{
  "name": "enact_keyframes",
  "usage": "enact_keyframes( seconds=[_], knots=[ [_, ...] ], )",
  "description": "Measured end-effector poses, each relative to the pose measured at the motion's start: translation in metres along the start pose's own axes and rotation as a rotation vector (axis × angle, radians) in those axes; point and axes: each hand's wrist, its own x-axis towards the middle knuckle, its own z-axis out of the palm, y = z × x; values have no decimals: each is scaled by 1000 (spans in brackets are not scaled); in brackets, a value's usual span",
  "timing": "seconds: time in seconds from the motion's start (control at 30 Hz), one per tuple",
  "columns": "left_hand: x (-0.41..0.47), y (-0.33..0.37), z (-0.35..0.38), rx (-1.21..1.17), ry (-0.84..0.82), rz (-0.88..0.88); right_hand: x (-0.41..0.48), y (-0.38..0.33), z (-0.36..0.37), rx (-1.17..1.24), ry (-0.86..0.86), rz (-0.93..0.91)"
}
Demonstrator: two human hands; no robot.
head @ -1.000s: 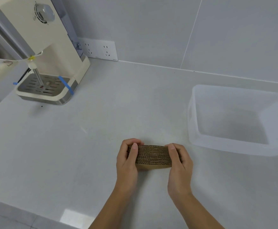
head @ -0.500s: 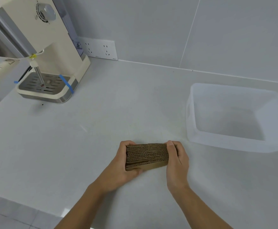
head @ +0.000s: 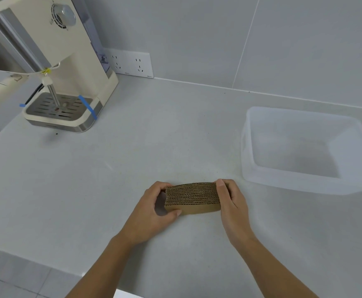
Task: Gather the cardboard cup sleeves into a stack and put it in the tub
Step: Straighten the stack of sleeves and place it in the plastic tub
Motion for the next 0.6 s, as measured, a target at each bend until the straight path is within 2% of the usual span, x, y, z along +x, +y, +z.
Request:
enact_keyframes(
  seconds=[0.17,0.23,0.6],
  knots=[
    [1,0,1,20,1,-6,3,7,-32,-63,-339,36],
    [1,-1,1,23,2,-8,6,9,-42,-89,-412,34],
    [2,0,2,-39,21,-22,4,11,-43,-32,-245,-14]
  ],
)
